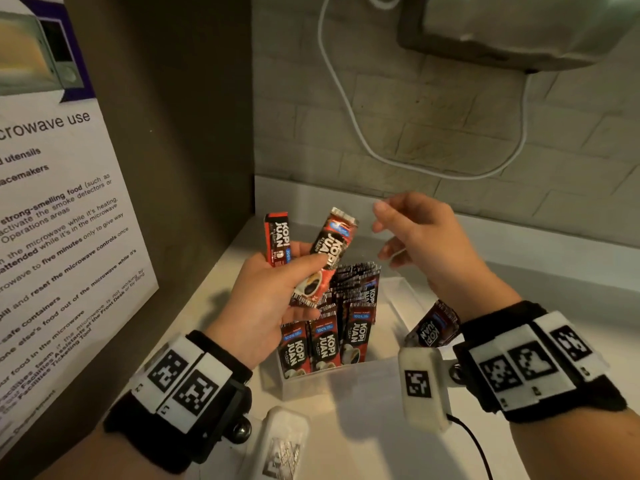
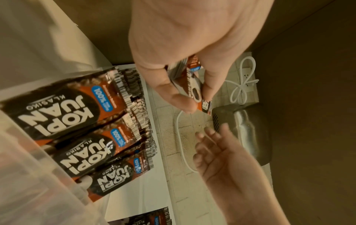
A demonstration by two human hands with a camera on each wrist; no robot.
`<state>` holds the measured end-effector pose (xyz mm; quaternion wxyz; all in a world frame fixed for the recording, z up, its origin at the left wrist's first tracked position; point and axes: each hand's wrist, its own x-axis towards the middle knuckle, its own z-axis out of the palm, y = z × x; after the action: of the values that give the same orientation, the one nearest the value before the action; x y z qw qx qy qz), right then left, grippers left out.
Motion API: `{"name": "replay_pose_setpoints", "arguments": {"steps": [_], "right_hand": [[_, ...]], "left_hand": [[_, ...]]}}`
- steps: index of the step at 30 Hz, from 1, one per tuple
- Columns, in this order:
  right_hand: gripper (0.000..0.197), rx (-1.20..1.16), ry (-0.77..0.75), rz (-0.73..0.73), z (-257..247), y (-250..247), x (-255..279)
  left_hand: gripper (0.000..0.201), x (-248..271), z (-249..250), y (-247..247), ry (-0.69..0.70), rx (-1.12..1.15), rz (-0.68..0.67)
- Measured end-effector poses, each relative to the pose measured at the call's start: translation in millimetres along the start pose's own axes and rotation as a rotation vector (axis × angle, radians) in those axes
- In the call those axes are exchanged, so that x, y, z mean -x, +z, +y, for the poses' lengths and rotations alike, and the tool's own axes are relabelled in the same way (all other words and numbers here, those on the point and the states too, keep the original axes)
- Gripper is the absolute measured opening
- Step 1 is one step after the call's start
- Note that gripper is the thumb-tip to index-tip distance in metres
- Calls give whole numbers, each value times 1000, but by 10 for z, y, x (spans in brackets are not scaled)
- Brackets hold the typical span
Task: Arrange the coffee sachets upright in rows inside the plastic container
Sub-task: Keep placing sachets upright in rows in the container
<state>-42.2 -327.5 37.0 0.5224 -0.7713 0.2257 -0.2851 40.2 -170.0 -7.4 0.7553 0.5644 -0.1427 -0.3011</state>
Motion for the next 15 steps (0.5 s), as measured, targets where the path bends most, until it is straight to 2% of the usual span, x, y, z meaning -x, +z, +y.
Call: {"name": "replay_pose_setpoints", "arguments": {"steps": [2, 5, 7, 10, 13, 15], "right_hand": [[16, -47, 20, -105, -99, 13, 47], [6, -15, -7, -228, -150, 11, 82], [15, -28, -21, -185, -146, -59, 63], [13, -50, -5, 13, -137, -269, -7], [13, 134, 25, 156, -49, -430, -96], [21, 314, 79, 120, 38, -431, -150]], "left_hand": [[12, 11, -7, 33, -9, -44, -37], [18, 38, -2, 56, -17, -76, -73], [20, 49, 26, 55, -35, -42, -62], [23, 22, 87, 20, -66, 73, 44], [13, 6, 121, -29, -43, 155, 120], [9, 12, 129, -42, -6, 163, 110]]}}
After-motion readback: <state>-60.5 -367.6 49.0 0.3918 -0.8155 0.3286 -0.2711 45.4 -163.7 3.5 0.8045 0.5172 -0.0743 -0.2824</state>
